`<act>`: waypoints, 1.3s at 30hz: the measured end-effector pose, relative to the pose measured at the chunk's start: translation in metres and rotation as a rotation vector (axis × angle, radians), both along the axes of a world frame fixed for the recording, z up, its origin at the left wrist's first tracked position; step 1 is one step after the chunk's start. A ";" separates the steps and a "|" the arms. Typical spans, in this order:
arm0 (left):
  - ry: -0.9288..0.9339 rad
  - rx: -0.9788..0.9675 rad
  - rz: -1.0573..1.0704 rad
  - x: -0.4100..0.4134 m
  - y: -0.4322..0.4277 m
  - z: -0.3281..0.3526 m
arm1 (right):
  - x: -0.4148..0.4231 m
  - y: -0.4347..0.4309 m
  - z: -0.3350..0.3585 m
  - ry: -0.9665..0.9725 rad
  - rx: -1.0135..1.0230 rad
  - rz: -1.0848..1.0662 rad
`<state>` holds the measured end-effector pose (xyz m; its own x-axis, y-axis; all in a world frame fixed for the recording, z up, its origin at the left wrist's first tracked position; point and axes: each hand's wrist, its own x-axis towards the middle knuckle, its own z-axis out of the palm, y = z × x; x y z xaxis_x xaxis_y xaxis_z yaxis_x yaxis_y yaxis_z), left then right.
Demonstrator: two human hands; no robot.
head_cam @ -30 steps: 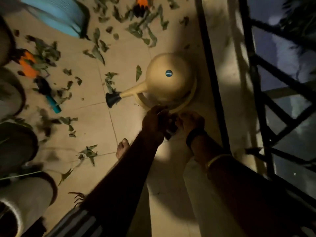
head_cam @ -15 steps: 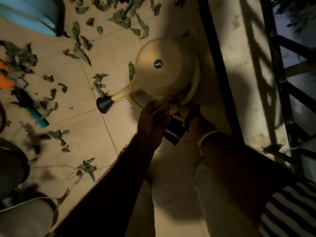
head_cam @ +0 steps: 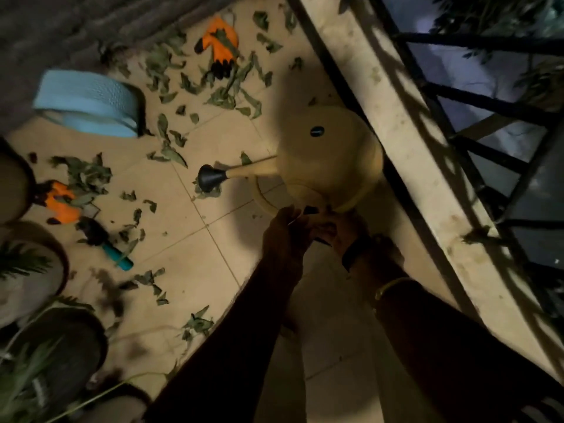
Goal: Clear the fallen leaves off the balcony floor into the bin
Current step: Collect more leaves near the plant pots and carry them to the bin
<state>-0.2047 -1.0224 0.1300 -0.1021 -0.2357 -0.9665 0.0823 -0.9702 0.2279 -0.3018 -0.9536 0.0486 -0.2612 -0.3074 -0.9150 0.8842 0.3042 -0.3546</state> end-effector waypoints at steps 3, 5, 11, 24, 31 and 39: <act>-0.136 0.002 -0.130 0.011 0.009 0.003 | 0.018 0.038 0.020 -0.004 -0.111 -0.125; -0.215 -0.009 -0.223 0.015 0.017 0.006 | 0.032 0.067 0.030 0.017 -0.139 -0.216; -0.185 -0.116 -0.454 0.014 0.060 0.007 | 0.081 0.167 0.047 0.030 -0.145 -0.453; -0.040 -0.026 -0.753 0.009 0.206 -0.049 | 0.122 0.340 -0.021 -0.024 0.024 -0.589; -0.024 -0.004 -0.667 0.032 0.221 -0.085 | 0.110 0.364 -0.089 -0.030 0.225 -0.592; -0.021 0.012 -0.503 0.054 0.189 -0.063 | 0.105 0.314 -0.059 -0.065 0.386 -0.572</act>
<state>-0.1507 -0.8334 0.0665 -0.1807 -0.1509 -0.9719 -0.4007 -0.8911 0.2128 -0.1963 -0.6398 -0.0104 -0.2263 0.2125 -0.9506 0.9591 -0.1221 -0.2556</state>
